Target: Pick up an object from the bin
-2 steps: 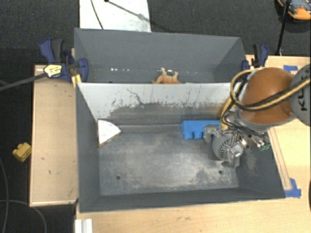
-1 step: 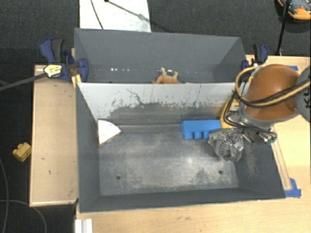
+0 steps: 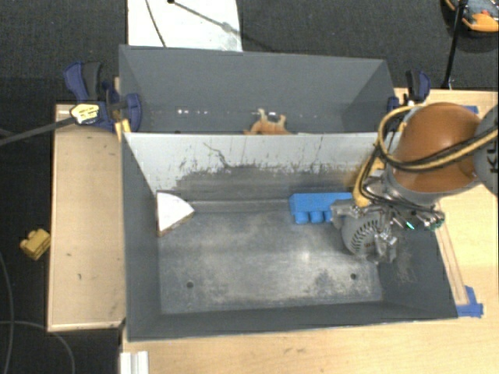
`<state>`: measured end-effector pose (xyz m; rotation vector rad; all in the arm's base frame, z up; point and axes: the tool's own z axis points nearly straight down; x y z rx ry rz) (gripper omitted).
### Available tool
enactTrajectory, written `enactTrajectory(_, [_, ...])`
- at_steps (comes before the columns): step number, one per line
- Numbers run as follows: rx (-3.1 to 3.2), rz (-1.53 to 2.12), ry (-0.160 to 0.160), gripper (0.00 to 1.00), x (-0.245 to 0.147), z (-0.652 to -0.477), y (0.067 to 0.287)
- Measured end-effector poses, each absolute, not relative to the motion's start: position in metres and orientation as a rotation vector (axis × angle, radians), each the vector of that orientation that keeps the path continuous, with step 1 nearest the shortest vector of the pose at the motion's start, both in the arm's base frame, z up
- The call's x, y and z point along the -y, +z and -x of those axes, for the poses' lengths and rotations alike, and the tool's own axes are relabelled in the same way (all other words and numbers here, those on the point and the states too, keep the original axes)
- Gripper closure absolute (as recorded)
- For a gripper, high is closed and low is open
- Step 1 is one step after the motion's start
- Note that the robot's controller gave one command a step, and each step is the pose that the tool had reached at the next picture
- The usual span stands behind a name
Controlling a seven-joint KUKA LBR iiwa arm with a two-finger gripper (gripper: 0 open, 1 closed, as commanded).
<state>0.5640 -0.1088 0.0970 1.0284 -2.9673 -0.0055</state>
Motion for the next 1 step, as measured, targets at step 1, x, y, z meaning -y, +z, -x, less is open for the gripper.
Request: enactTrajectory(1, [2.969,-1.025,-0.005,0.00,0.1093,-0.5641,0.0974])
